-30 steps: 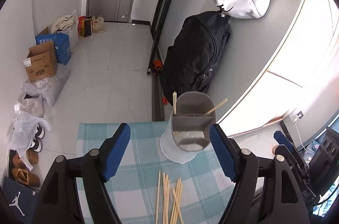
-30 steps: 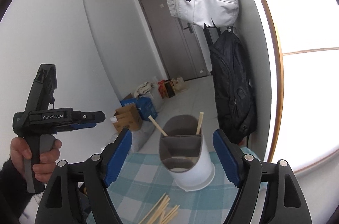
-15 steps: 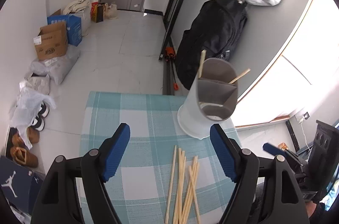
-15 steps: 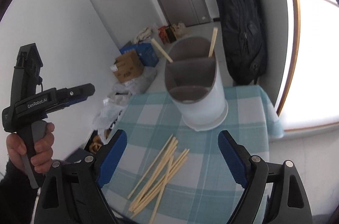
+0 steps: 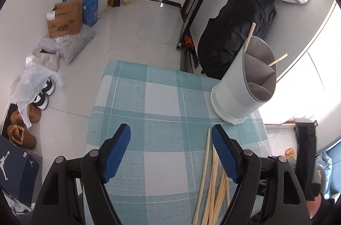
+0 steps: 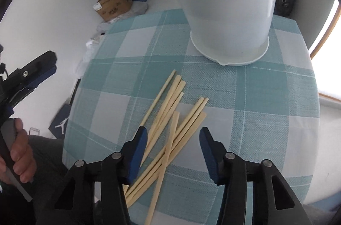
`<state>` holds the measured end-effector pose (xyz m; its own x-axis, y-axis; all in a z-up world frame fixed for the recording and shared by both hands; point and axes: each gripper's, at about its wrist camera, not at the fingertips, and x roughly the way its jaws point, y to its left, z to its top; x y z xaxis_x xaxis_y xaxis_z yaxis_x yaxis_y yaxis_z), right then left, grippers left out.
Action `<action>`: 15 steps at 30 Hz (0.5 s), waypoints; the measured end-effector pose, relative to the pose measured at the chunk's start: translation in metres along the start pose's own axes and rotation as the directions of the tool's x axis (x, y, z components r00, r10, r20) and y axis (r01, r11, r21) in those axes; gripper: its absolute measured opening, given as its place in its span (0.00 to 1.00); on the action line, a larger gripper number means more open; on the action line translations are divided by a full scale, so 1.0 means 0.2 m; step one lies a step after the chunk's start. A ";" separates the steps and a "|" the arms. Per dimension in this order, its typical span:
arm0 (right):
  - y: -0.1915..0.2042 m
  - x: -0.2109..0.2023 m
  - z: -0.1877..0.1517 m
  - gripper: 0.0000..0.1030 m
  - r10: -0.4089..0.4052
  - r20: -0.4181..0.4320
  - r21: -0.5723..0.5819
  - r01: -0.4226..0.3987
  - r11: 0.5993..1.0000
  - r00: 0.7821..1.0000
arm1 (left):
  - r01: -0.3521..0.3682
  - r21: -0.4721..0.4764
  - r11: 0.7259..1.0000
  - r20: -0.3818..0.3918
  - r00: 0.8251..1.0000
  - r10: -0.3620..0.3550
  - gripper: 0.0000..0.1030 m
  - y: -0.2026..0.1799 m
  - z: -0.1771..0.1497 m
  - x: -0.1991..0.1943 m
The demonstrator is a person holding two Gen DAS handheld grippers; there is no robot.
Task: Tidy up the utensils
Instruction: 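Close the right tool on another wooden chopstick and lift it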
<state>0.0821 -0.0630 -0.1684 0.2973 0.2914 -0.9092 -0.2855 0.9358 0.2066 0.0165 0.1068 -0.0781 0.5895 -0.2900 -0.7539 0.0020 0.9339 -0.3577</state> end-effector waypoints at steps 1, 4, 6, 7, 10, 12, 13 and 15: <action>0.00 0.01 0.01 0.44 -0.029 -0.007 -0.004 0.029 1.000 1.000 | -0.001 -0.006 1.000 0.001 1.000 0.001 0.72 0.01 0.00 0.00; 0.03 0.05 0.02 0.36 -0.066 -0.037 -0.026 0.065 0.998 0.997 | -0.002 -0.019 1.000 -0.010 1.000 0.001 0.72 0.05 0.00 0.01; 0.04 0.06 0.03 0.36 -0.089 -0.053 -0.027 0.088 0.996 0.995 | 0.010 -0.040 0.999 -0.028 1.000 -0.011 0.72 0.07 0.00 0.02; 0.05 0.06 0.04 0.36 -0.110 -0.049 -0.029 0.109 0.994 0.993 | 0.019 -0.050 0.999 -0.033 0.999 -0.021 0.72 0.08 0.00 0.03; 0.08 0.07 0.05 0.31 -0.163 -0.055 -0.032 0.162 0.986 0.985 | 0.025 -0.063 0.998 -0.027 0.999 -0.027 0.72 0.09 0.01 0.02; 0.08 0.07 0.05 0.20 -0.198 -0.053 -0.028 0.197 0.980 0.979 | 0.018 -0.056 0.998 -0.013 1.000 -0.019 0.72 0.09 0.01 0.01; 0.08 0.07 0.05 0.14 -0.195 -0.052 -0.015 0.195 0.981 0.979 | 0.013 -0.050 0.999 -0.008 1.000 -0.014 0.72 0.08 0.01 0.01; 0.06 0.06 0.05 0.08 -0.185 -0.057 0.004 0.186 0.983 0.981 | 0.011 -0.045 0.999 -0.009 1.000 -0.011 0.72 0.08 0.01 0.01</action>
<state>0.0918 -0.0458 -0.1732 0.2924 0.1012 -0.9509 -0.2215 0.9745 0.0356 0.0191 0.1216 -0.0853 0.5821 -0.3025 -0.7548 -0.0283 0.9201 -0.3906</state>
